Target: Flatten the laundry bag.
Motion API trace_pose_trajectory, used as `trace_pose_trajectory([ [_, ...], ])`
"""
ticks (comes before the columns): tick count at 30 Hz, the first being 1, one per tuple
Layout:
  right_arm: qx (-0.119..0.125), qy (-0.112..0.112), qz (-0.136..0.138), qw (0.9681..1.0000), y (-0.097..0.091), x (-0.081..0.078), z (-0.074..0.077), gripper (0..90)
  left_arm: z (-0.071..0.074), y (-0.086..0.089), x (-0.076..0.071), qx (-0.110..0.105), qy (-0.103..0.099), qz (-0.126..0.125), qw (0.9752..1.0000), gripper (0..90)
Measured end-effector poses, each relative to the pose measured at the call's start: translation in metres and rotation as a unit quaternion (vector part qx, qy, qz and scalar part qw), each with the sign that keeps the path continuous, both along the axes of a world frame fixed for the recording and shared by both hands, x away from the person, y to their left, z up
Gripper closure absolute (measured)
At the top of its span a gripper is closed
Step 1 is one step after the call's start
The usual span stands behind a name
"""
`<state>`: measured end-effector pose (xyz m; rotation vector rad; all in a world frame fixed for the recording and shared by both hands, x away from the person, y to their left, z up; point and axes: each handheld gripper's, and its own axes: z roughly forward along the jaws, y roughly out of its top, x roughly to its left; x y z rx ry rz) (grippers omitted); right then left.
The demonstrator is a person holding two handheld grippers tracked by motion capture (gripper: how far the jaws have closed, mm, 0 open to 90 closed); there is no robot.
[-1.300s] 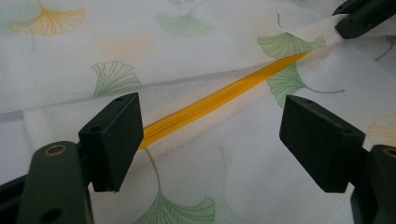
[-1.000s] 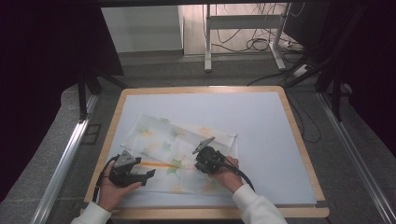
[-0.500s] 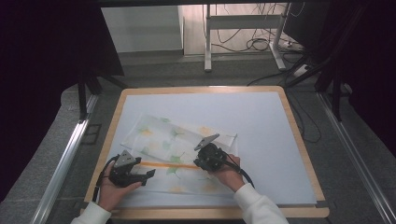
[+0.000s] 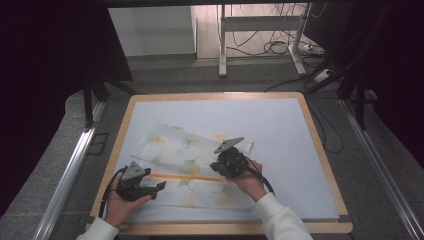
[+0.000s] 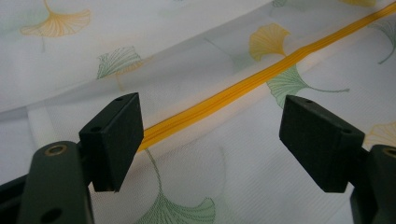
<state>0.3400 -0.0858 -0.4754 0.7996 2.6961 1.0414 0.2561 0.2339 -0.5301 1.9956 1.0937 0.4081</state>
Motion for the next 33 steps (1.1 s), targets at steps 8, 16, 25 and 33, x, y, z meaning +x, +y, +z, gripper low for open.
trace_pose_trajectory([
  [8,0.013,-0.005,-0.003,0.9999,-0.006,0.004,0.008,88.9,-0.001,0.003,-0.003,-0.003,0.003,0.003,1.0,21.5],
  [16,0.031,-0.006,-0.015,0.9994,-0.012,0.008,0.017,88.8,-0.001,0.003,-0.002,-0.007,0.006,-0.004,0.9999,21.4],
  [25,0.032,0.002,-0.03,0.999,-0.01,0.028,0.024,89.0,-0.001,0.005,-0.003,-0.009,0.005,-0.01,0.9999,21.4],
  [33,0.042,0.006,-0.061,0.9972,-0.018,0.056,0.03,89.0,-0.002,0.005,-0.002,-0.009,0.007,-0.011,0.9999,21.4],
])
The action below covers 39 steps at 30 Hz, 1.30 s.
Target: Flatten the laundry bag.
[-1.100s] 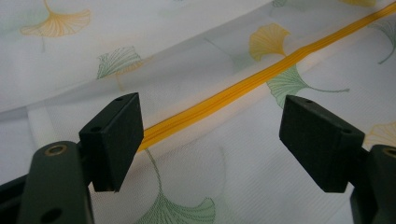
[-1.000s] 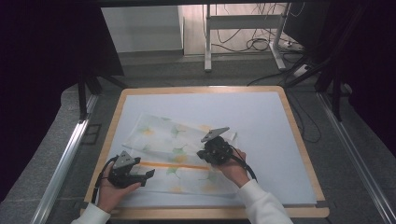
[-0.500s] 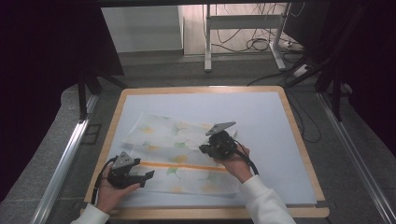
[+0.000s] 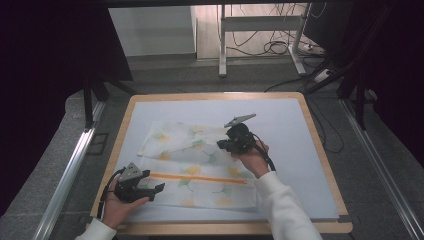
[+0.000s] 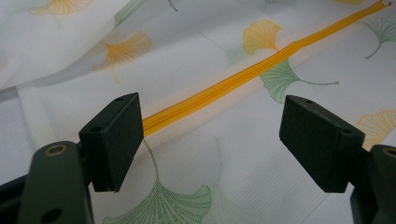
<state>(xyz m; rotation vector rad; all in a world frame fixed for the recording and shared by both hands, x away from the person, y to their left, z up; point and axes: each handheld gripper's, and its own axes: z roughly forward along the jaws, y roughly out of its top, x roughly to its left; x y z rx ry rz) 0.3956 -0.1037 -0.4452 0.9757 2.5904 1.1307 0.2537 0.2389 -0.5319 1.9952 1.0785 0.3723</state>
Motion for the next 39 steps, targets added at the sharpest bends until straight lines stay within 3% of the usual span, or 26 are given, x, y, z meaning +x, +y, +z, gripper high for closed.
trace_pose_trajectory([
  [10,0.029,0.011,-0.044,0.9985,-0.016,0.03,0.002,89.0,0.0,-0.001,0.0,0.001,0.0,-0.001,1.0,21.5],
  [20,0.024,0.014,-0.073,0.9969,-0.02,0.053,0.001,89.0,-0.001,0.001,0.002,-0.001,0.002,-0.01,0.9999,21.7],
  [28,0.034,0.032,-0.117,0.9921,-0.027,0.073,-0.011,89.0,0.0,0.003,0.001,-0.006,-0.003,-0.008,0.9999,21.7],
  [39,0.038,0.044,-0.148,0.9873,-0.033,0.089,-0.021,88.9,0.001,0.002,0.001,-0.001,-0.004,-0.006,1.0,21.7],
])
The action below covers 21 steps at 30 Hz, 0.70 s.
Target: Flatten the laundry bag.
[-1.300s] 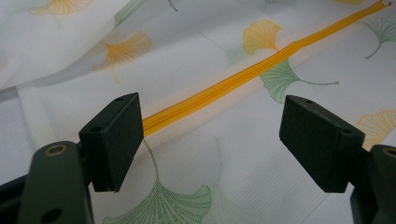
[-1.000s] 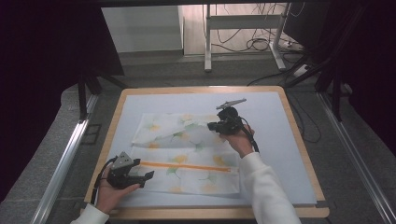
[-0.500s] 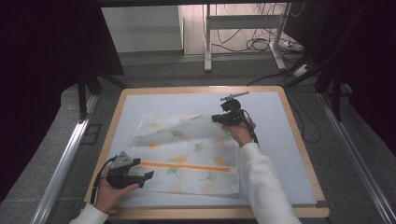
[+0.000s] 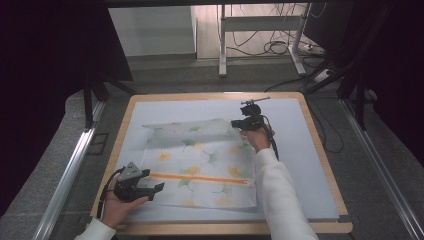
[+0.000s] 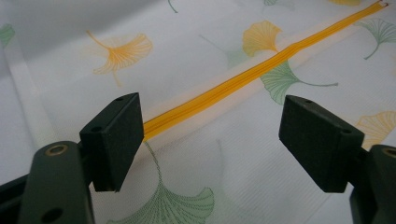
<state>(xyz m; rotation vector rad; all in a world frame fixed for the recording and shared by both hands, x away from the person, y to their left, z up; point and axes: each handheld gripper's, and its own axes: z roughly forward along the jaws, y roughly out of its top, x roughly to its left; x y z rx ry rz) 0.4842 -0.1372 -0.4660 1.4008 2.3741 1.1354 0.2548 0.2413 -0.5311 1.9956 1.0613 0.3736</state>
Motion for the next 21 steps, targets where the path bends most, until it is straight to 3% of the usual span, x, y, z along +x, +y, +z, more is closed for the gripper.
trace_pose_trajectory([
  [15,-0.005,0.006,-0.027,0.9996,-0.007,0.02,-0.01,88.7,0.003,0.001,-0.002,-0.011,-0.002,-0.001,0.9999,21.5],
  [21,0.005,0.016,-0.041,0.999,-0.013,0.033,-0.017,88.3,0.002,0.001,-0.002,-0.007,-0.001,0.002,1.0,21.5],
])
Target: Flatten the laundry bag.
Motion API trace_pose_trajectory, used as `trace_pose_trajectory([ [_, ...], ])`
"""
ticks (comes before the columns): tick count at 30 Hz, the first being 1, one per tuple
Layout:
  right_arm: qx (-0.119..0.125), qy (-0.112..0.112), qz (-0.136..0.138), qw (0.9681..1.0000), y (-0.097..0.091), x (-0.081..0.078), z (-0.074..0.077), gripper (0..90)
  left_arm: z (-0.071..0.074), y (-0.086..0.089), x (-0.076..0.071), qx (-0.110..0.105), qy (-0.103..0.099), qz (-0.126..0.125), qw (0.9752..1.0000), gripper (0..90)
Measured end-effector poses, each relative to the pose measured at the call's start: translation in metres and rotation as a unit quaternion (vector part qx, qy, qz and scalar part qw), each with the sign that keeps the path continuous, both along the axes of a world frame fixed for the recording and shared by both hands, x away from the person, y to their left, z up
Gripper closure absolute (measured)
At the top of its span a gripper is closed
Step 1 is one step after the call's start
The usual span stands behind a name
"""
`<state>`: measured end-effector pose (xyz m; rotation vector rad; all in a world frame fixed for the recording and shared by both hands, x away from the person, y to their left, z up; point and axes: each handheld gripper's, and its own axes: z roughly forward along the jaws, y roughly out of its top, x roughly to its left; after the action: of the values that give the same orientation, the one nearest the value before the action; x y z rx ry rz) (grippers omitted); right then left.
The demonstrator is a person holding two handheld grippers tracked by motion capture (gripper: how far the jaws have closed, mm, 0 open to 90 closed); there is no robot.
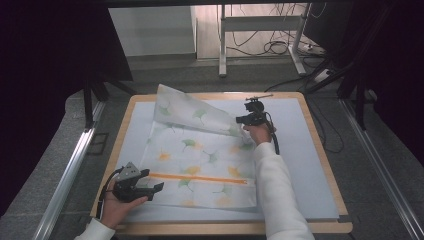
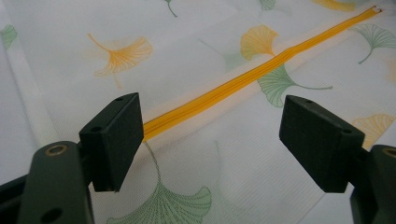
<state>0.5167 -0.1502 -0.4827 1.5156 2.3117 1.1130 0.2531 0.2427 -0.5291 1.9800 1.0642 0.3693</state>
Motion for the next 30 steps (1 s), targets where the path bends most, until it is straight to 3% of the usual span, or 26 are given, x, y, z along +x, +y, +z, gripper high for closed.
trace_pose_trajectory([
  [4,0.007,0.002,-0.005,1.0,-0.004,0.006,-0.005,85.5,0.0,0.0,0.0,0.003,0.0,0.001,1.0,21.5],
  [7,-0.006,-0.012,-0.013,0.9998,-0.006,0.009,-0.008,73.2,0.0,0.0,0.0,0.002,0.0,0.002,1.0,21.5],
  [8,-0.013,-0.018,-0.02,0.9996,-0.007,0.01,-0.008,64.9,0.0,0.0,-0.001,0.002,-0.001,0.003,1.0,21.5],
  [10,-0.013,-0.029,-0.034,0.9989,-0.011,0.01,-0.005,57.6,0.0,0.001,-0.001,0.002,-0.001,0.003,1.0,21.5],
  [11,-0.012,-0.044,-0.042,0.9981,-0.016,0.008,0.001,54.4,0.0,0.002,-0.001,0.0,0.0,0.005,1.0,21.5],
  [12,-0.012,-0.044,-0.042,0.9981,-0.016,0.008,0.001,54.4,0.0,0.002,-0.001,0.0,0.0,0.005,1.0,21.5],
  [13,-0.014,-0.064,-0.051,0.9965,-0.023,0.004,0.012,49.1,0.0,0.002,0.0,0.001,0.0,0.005,1.0,21.5],
  [14,-0.014,-0.064,-0.051,0.9965,-0.023,0.004,0.012,49.1,0.0,0.002,0.0,0.001,0.0,0.005,1.0,21.5],
  [15,-0.011,-0.079,-0.055,0.9953,-0.03,-0.001,0.023,47.5,0.0,0.002,0.0,-0.001,0.0,0.005,1.0,21.5],
  [17,-0.007,-0.09,-0.052,0.9946,-0.035,-0.008,0.033,46.9,0.0,0.002,-0.001,-0.001,-0.001,0.005,1.0,21.5],
  [20,0.009,-0.098,-0.033,0.9946,-0.041,-0.023,0.046,48.0,0.0,0.002,-0.001,-0.002,0.0,0.004,1.0,21.5],
  [26,-0.007,-0.107,0.005,0.9943,-0.037,-0.049,0.054,61.0,0.001,0.002,-0.001,-0.003,0.0,0.005,1.0,21.5],
  [27,-0.003,-0.105,0.033,0.9939,-0.034,-0.06,0.054,70.1,0.001,0.001,-0.001,-0.003,0.0,0.005,1.0,21.5],
  [30,-0.002,-0.092,0.067,0.9936,-0.029,-0.069,0.051,81.8,0.001,0.001,-0.001,-0.002,0.0,0.005,1.0,21.4],
])
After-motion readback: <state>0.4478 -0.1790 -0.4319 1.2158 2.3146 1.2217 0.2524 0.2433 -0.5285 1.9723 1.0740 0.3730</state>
